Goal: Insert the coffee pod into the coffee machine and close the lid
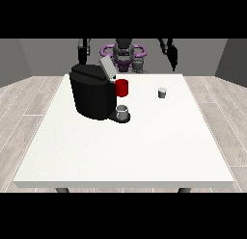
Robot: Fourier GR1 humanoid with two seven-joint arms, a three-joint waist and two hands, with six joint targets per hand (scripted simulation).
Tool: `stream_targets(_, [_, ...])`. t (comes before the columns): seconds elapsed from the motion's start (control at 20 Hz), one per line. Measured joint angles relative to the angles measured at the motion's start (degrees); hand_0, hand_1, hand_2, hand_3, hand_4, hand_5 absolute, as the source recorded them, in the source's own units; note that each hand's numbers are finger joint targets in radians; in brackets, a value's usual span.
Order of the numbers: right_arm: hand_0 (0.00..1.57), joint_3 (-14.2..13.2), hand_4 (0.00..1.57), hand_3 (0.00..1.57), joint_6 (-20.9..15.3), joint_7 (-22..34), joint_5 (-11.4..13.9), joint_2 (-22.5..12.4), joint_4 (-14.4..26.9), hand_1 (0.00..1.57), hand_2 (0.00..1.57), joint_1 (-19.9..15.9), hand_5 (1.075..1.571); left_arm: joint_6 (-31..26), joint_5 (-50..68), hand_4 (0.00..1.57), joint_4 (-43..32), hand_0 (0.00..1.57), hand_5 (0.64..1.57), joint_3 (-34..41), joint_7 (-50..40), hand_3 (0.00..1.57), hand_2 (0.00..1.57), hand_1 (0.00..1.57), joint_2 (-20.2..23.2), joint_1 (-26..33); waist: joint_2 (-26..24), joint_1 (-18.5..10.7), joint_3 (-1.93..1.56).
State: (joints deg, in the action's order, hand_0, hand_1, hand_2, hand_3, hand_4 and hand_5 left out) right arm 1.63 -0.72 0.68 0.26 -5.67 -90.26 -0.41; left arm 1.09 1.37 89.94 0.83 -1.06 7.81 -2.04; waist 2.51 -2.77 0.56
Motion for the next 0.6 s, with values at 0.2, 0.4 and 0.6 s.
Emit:
stream_targets(0.2, [0.0,0.2,0.13,0.0,-0.4,0.7,0.4,0.7,0.7,0.0,0.0,1.9,1.571,-3.6,2.6,0.27,1.0,0.0,1.571,0.7,1.0,0.0,0.0,0.0,0.5,2.1,-3.3,0.3,-0.34])
stream_targets(0.4, [0.0,-3.2,0.09,0.0,-2.4,-3.1,-0.7,1.5,2.0,0.0,0.0,3.5,1.571,-7.4,4.5,0.27,2.0,0.0,1.571,0.0,6.8,0.0,0.0,0.0,0.1,5.8,-4.9,0.4,-0.5])
stream_targets(0.6, [0.0,-5.3,0.22,0.0,-5.0,-4.4,-1.4,2.6,1.5,0.0,0.0,2.4,1.571,-8.8,2.7,0.32,1.7,0.0,1.571,0.1,9.7,0.0,0.0,0.0,1.6,6.6,-5.1,1.2,-0.54])
